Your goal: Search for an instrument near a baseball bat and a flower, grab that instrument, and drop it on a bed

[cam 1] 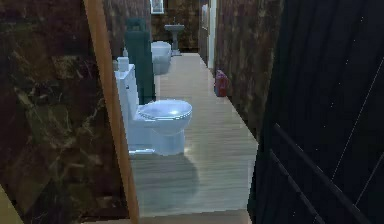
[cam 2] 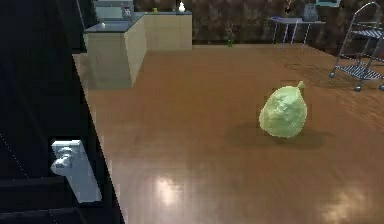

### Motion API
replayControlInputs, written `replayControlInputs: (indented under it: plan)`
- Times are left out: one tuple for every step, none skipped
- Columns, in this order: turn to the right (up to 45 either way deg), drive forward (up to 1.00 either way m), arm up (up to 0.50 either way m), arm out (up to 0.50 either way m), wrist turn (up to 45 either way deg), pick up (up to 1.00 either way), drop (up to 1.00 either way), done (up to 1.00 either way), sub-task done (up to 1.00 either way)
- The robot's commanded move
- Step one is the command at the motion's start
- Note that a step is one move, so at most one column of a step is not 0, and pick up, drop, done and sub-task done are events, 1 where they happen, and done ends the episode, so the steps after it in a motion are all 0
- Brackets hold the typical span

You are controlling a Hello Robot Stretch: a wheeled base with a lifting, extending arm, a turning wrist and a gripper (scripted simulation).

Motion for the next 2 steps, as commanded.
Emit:
replayControlInputs:
  plan:
    - [0.0, 1.0, 0.0, 0.0, 0.0, 0.0, 0.0, 0.0, 0.0]
    - [0.0, 0.5, 0.0, 0.0, 0.0, 0.0, 0.0, 0.0, 0.0]
